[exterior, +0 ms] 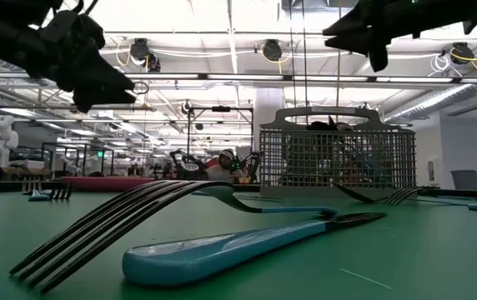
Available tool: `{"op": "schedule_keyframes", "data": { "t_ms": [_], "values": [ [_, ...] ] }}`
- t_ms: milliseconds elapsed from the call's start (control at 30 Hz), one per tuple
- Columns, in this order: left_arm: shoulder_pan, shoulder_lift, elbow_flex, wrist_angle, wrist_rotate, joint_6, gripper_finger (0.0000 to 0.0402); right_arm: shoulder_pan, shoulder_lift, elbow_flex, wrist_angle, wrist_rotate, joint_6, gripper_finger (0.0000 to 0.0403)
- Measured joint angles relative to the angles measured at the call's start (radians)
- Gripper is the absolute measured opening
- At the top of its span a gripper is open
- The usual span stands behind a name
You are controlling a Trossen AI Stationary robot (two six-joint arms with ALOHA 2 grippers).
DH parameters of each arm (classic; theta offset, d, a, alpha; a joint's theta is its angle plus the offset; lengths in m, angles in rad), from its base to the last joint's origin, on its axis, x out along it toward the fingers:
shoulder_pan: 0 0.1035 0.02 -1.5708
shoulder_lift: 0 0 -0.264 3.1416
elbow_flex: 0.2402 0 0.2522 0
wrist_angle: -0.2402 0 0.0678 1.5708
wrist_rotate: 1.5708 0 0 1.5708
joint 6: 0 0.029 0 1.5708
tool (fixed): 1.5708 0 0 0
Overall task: Sort silverware
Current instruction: Put the bottom black spoon into the cutlery rack with the other black spoons
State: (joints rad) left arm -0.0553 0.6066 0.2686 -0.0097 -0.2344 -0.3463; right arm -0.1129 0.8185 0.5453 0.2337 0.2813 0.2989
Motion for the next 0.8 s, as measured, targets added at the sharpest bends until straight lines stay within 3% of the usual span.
{"op": "schedule_keyframes", "data": {
  "t_ms": [200,400,600,800],
  "values": [
    [-0.087,0.083,0.103,-0.251,0.021,-0.170,0.0187,0.094,0.092,0.000,0.010,0.000,0.002,0.0114],
    [-0.224,0.278,0.285,-0.497,0.092,-0.402,0.0187,0.157,0.165,0.000,0.040,0.000,-0.003,0.0114],
    [-0.348,0.519,0.517,-0.798,0.217,-0.663,0.0187,0.197,0.232,0.000,0.056,0.003,-0.008,0.0114],
    [-0.473,0.645,0.553,-0.858,0.403,-0.989,0.0187,0.200,0.265,0.000,0.070,0.002,-0.023,0.0114]
  ]
}}
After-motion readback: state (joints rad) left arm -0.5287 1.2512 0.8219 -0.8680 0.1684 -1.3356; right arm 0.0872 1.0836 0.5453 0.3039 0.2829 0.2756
